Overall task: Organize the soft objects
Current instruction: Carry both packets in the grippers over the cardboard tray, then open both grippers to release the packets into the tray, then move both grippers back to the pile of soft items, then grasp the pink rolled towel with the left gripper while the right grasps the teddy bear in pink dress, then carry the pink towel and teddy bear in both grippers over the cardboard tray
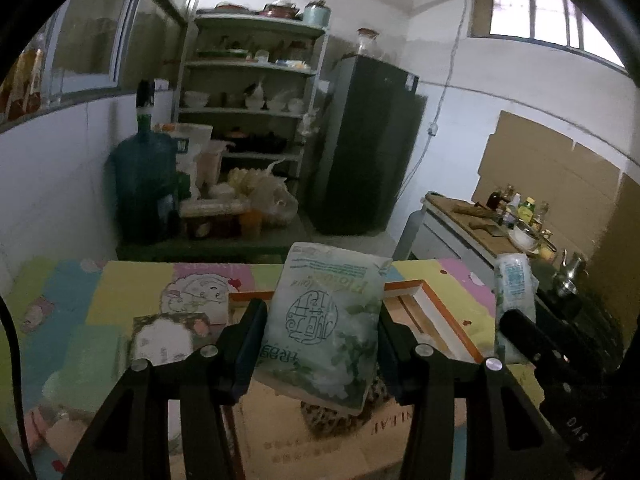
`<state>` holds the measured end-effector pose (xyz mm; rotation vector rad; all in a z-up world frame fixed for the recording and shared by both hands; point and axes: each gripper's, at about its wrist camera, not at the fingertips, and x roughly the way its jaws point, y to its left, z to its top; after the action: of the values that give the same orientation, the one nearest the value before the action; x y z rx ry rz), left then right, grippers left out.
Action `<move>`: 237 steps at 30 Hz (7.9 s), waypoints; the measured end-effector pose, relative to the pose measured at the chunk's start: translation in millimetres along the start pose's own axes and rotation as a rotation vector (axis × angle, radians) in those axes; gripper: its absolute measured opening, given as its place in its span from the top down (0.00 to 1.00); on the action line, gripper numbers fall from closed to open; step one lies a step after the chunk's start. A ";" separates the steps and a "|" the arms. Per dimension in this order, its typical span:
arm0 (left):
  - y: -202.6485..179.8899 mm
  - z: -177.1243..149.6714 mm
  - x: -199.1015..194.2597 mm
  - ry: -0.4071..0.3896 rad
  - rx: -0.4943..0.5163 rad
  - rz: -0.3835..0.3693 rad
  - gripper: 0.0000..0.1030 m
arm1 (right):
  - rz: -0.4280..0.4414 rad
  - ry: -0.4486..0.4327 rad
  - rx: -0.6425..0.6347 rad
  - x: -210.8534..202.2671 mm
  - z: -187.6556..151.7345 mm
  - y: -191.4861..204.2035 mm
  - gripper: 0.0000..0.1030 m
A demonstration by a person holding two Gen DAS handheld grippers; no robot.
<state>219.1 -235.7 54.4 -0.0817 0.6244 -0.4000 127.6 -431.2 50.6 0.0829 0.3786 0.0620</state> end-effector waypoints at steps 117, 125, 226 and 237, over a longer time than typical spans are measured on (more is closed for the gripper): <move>174.1 -150.5 -196.1 -0.225 -0.084 0.118 0.09 | 0.053 -0.044 0.025 -85.6 -111.5 180.5 0.24; 182.1 -163.5 -190.1 -0.188 -0.059 0.085 0.10 | 0.048 -0.010 0.034 -79.6 -119.2 196.6 0.24; 202.8 -116.8 -169.3 -0.102 -0.024 0.047 0.58 | 0.388 0.151 -0.064 -6.0 -49.8 270.1 0.58; 168.0 -105.9 -164.7 -0.131 -0.021 0.013 0.58 | 0.359 0.104 -0.015 -24.3 -43.7 230.7 0.58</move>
<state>92.8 -12.4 27.1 -0.1230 0.4998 -0.3727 78.5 -200.5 40.4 0.1328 0.4635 0.4249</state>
